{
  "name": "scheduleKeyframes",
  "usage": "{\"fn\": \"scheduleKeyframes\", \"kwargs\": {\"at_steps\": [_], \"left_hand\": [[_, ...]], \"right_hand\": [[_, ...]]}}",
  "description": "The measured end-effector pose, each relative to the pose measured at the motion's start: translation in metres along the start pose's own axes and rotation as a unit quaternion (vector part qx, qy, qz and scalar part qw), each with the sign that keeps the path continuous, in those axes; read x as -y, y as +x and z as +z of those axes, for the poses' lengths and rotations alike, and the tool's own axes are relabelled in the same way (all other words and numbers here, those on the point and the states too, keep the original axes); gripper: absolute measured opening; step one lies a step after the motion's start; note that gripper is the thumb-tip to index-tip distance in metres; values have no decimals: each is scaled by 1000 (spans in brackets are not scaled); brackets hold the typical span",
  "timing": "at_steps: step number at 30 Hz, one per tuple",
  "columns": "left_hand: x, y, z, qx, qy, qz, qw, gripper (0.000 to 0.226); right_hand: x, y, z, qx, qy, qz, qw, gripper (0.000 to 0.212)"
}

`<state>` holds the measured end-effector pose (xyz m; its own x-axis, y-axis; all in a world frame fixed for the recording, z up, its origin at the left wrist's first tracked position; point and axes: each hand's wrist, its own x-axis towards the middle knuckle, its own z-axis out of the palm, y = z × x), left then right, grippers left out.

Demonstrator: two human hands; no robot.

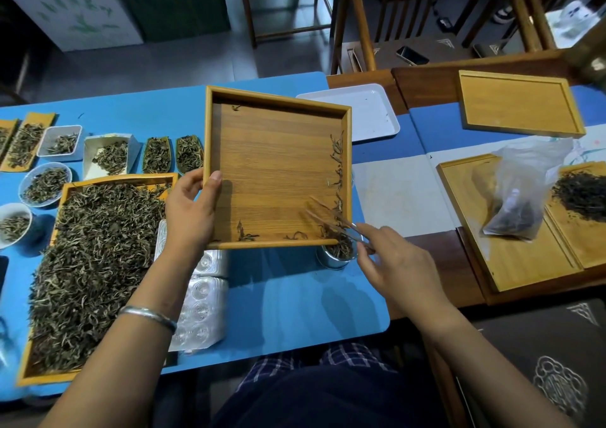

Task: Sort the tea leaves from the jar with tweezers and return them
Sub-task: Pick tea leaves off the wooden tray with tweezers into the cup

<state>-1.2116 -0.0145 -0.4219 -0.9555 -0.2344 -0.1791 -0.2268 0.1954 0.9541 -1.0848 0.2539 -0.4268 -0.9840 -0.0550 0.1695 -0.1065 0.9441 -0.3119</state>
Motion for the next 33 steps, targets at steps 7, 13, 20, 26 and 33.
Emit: {"fn": "scheduleKeyframes", "kwargs": {"at_steps": [7,13,20,26,33], "left_hand": [[-8,3,1,15,7,14,1000,34],[-12,8,-2,13,9,24,1000,26],[-9,13,-2,4,11,31,999,31],[-5,13,0,3,18,36,999,23],[-8,11,5,9,2,38,999,27]], "right_hand": [[51,57,10,34,48,-159,986,31],[48,89,14,81,21,-220,972,34],[27,72,11,106,22,-222,969,33],[1,56,8,112,10,-176,978,33],[30,71,5,84,48,-189,977,34]]}}
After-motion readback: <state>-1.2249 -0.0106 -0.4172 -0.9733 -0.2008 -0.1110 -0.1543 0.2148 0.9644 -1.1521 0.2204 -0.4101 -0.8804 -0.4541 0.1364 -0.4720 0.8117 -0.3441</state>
